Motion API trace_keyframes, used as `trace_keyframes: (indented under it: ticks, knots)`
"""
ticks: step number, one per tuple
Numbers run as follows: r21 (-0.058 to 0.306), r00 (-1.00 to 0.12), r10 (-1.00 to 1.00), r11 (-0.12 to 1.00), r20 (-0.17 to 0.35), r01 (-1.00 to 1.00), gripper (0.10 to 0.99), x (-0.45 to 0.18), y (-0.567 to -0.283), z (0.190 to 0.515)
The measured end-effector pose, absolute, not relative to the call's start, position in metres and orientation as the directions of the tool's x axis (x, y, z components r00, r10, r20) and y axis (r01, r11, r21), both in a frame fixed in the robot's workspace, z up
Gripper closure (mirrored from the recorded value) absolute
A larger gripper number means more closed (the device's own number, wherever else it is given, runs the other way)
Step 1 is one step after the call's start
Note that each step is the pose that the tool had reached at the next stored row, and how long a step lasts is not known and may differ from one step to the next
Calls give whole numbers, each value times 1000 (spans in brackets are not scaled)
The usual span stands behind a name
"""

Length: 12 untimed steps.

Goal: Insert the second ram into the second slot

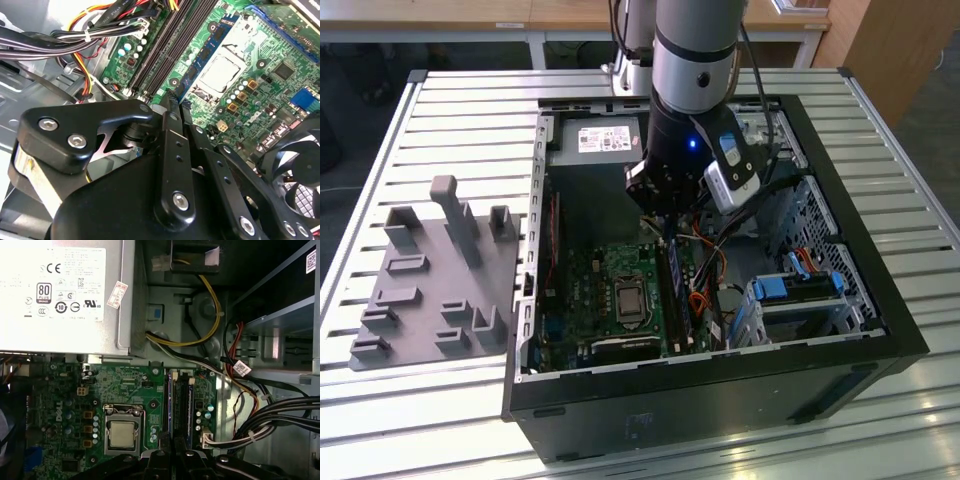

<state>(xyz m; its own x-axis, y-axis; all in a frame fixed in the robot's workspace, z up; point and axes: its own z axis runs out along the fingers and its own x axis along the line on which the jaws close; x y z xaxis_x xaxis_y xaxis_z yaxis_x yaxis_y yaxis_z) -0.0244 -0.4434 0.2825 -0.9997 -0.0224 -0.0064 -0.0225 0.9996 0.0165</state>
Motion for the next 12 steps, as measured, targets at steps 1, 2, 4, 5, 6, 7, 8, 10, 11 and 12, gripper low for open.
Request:
trace_keyframes:
  ticks: [1,2,4,5,6,7,8,10,11,12]
  knots:
    - [16,-1000,-22,1000,-6,-22,949,-24,-443,282]
    - [16,-1000,-22,1000,-6,-23,949,-24,-443,281]
    - [16,-1000,-22,1000,-6,-22,949,-24,-443,279]
    - [16,-1000,-22,1000,-6,-22,949,-24,-443,278]
    - [16,-1000,-22,1000,-6,-22,949,-24,-443,277]
    - [16,-1000,-22,1000,-6,-22,949,-24,-443,276]
    - [16,-1000,-22,1000,-6,-22,949,-24,-443,275]
    - [16,-1000,-22,1000,-6,-22,949,-24,-443,273]
    - [17,-1000,-22,1000,-6,-22,949,-24,-443,272]
    - [16,-1000,-22,1000,-6,-22,949,-24,-443,271]
